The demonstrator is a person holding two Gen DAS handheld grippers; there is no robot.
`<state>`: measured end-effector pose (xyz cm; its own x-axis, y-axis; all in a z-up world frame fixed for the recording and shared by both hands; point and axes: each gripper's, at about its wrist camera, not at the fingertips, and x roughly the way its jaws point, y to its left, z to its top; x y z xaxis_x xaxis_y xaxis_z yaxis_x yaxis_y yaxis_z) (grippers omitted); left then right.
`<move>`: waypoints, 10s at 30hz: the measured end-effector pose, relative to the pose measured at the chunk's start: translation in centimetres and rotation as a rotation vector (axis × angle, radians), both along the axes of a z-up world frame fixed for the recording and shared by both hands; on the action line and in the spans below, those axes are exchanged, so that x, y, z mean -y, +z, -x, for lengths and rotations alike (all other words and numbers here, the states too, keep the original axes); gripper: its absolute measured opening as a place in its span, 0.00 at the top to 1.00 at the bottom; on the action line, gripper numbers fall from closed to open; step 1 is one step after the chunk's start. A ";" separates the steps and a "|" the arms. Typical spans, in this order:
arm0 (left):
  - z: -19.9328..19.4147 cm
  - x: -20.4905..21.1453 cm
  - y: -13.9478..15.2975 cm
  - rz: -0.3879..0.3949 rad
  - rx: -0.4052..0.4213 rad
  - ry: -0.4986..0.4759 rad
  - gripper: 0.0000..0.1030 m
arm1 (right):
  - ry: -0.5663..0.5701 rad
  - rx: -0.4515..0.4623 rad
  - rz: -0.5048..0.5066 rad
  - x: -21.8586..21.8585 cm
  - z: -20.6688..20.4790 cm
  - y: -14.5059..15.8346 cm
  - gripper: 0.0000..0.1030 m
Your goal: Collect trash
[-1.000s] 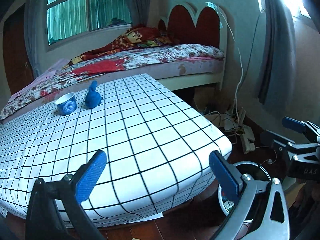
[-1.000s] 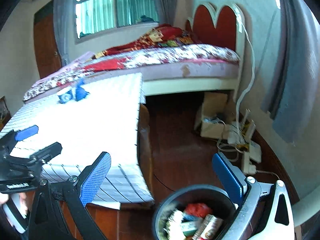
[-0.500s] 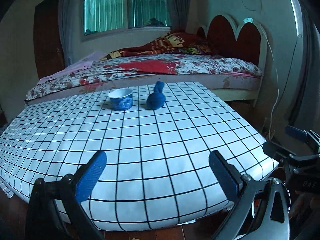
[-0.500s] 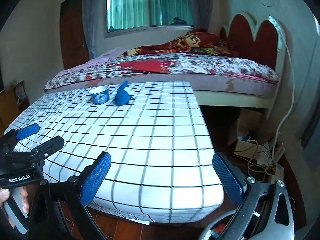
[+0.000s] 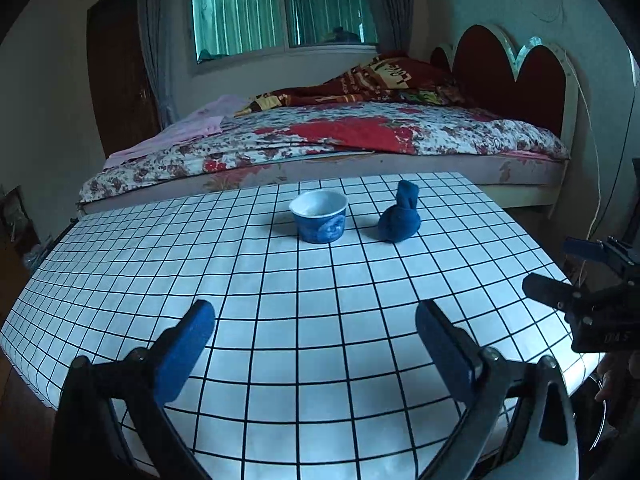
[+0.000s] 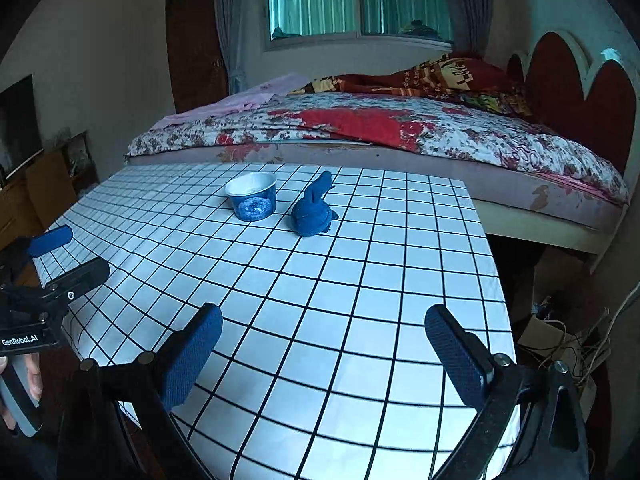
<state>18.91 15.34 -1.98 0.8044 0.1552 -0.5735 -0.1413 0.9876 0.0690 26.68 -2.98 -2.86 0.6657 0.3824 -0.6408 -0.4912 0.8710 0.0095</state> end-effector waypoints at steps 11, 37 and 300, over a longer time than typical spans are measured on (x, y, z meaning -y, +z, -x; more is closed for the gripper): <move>-8.5 -3.0 -3.3 0.041 -0.045 0.032 0.06 | 0.070 -0.036 0.079 -6.6 -10.6 -2.6 0.23; -22.5 -3.3 -6.9 0.132 -0.175 0.002 0.20 | 0.044 -0.111 0.033 -6.8 -21.2 -5.4 0.57; 20.4 22.6 7.0 0.070 0.152 -0.430 0.01 | -0.644 0.112 0.098 23.4 30.7 9.2 0.01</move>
<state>-1.50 -7.27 4.99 0.8629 -0.2456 -0.4417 0.2786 0.9603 0.0102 -4.03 -26.35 6.29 0.8065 -0.1706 -0.5661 0.1345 0.9853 -0.1054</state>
